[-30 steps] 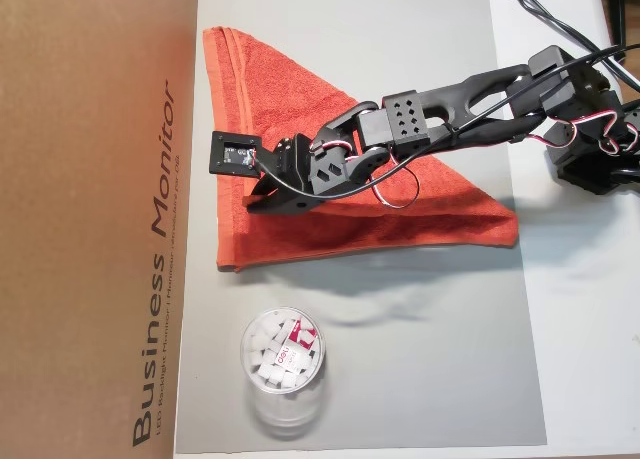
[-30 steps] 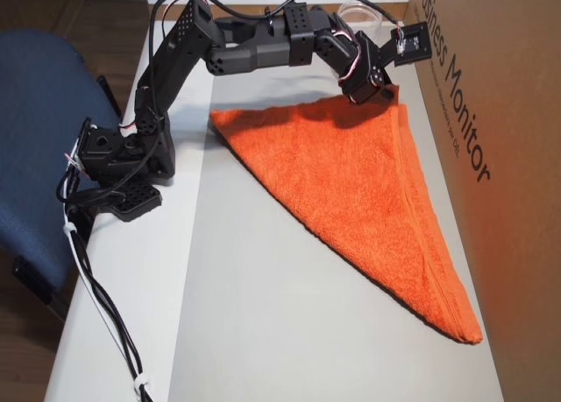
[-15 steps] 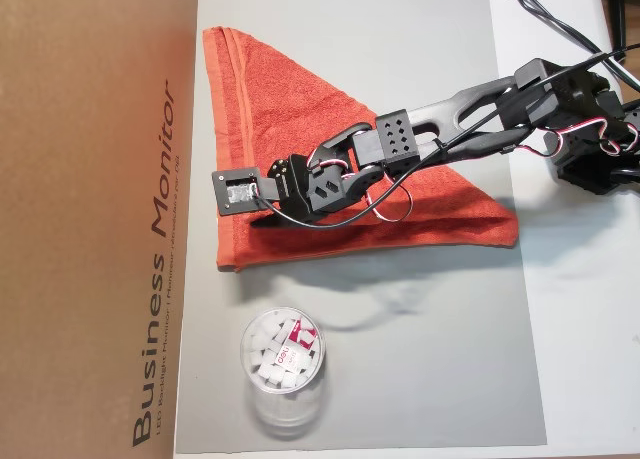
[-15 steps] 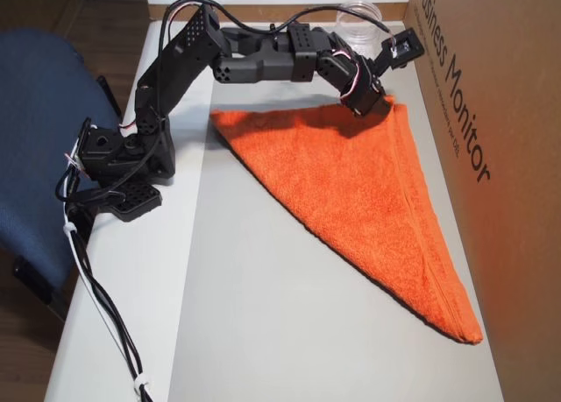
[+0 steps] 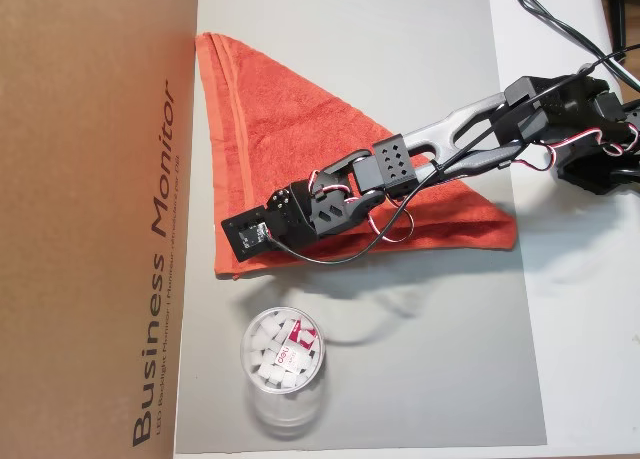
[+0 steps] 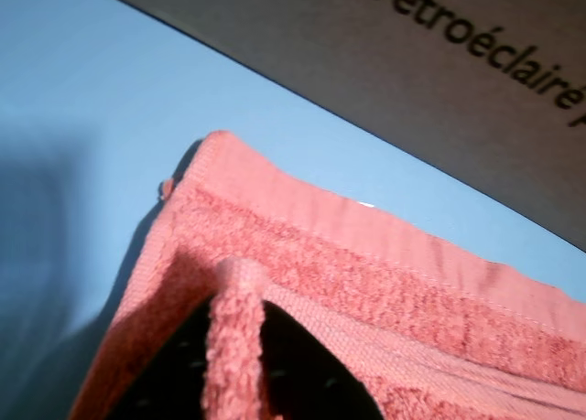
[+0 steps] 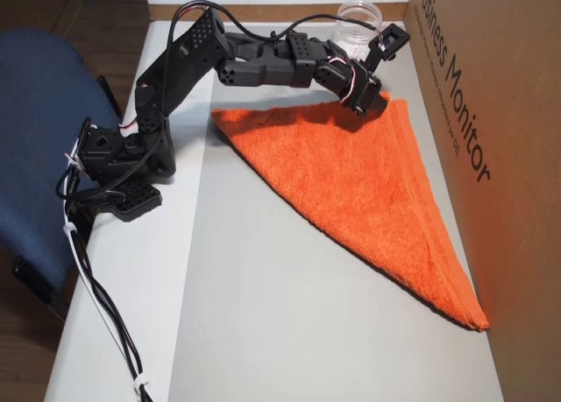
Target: Fold the blanket.
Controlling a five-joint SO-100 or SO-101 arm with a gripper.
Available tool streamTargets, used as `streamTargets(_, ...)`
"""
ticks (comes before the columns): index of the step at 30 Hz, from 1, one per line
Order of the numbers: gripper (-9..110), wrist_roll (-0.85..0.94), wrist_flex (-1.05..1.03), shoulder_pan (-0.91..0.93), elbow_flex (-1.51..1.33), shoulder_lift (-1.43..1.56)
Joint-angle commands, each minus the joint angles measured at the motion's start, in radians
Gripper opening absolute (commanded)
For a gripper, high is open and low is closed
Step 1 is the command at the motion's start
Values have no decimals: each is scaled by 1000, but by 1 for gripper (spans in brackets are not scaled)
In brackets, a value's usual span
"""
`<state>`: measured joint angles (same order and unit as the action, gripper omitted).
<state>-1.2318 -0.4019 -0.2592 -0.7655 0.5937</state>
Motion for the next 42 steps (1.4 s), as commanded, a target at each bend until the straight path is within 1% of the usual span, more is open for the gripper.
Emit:
streamTargets(1, 1, 20, 18, -18, 55, 14)
streamTargets(9, 1, 34, 18, -21, 54, -5)
streamTargets(14, 8, 32, 18, -21, 49, -6)
streamTargets(17, 10, 31, 11, -32, 43, -6)
streamTargets(31, 9, 11, 0, -86, 37, 6)
streamTargets(37, 9, -95, -2, -109, 28, 11)
streamTargets(42, 9, -106, -2, -106, 37, 15)
